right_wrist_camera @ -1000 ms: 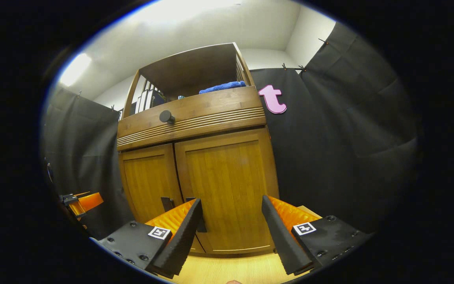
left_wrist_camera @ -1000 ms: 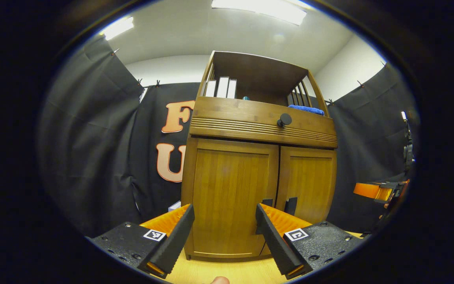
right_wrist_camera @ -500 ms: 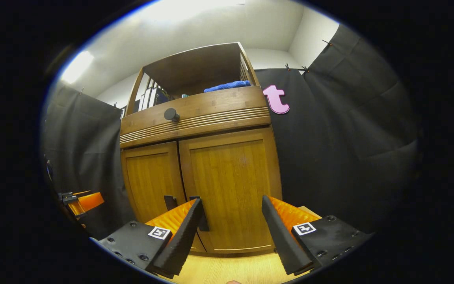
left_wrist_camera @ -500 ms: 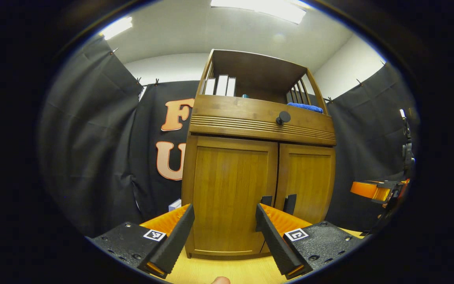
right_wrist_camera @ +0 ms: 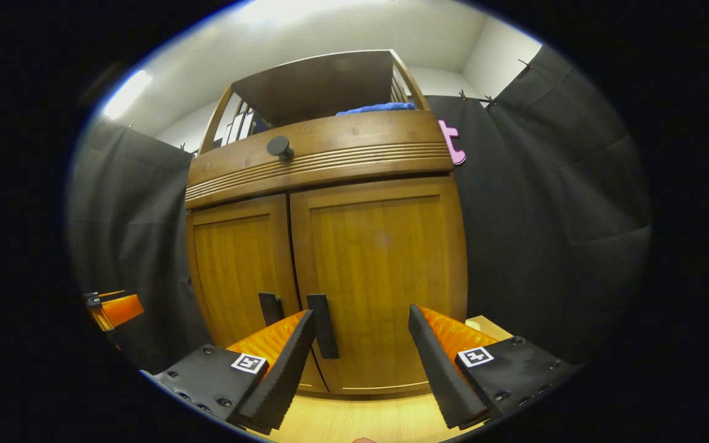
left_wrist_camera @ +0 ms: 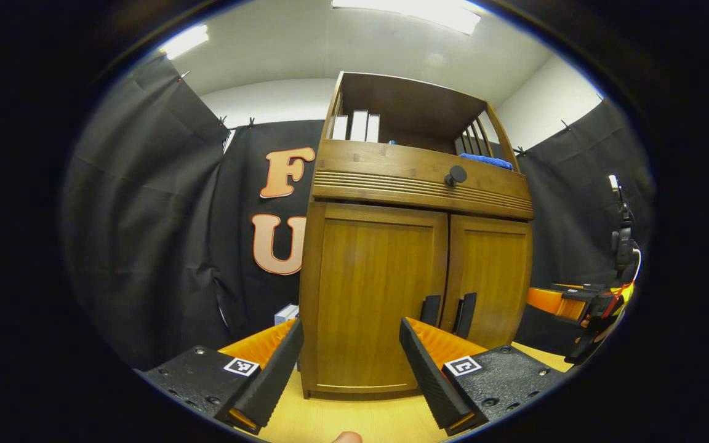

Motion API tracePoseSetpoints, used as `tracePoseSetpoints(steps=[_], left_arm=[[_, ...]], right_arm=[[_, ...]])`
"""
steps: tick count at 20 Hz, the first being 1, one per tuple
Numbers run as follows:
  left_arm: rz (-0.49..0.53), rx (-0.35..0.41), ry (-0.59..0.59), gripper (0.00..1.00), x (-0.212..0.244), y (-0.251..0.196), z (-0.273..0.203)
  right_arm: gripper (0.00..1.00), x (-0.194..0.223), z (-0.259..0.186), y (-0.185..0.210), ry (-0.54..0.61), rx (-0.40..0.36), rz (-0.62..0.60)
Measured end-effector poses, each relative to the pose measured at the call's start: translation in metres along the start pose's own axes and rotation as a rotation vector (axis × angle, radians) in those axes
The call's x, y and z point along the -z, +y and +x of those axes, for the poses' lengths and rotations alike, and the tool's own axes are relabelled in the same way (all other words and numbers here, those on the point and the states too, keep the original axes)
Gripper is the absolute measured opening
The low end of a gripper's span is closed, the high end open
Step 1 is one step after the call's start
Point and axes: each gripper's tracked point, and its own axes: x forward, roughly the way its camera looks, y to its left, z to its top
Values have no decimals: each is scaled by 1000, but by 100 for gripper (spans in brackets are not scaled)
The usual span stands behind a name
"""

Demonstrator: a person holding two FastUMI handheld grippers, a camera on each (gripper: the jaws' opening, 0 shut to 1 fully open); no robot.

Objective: Open the right door of the double-door shoe cabinet with the right hand, and open the left door with the left hand.

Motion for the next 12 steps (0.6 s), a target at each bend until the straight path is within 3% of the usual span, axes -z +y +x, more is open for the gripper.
tracePoseSetpoints(steps=[1,2,7,12], left_arm=[[1,-7,-1,97,1,4,0],[2,-12,1,92,1,9,-1],[37,-32,12,92,6,27,-3],[4,-42,38,94,18,43,-1]], right_arm=[[98,6,6,5,16,-7,0],[98,13,13,10,30,-14,3],[98,29,37,36,59,-32,18],[98,43,55,60,81,-65,18]])
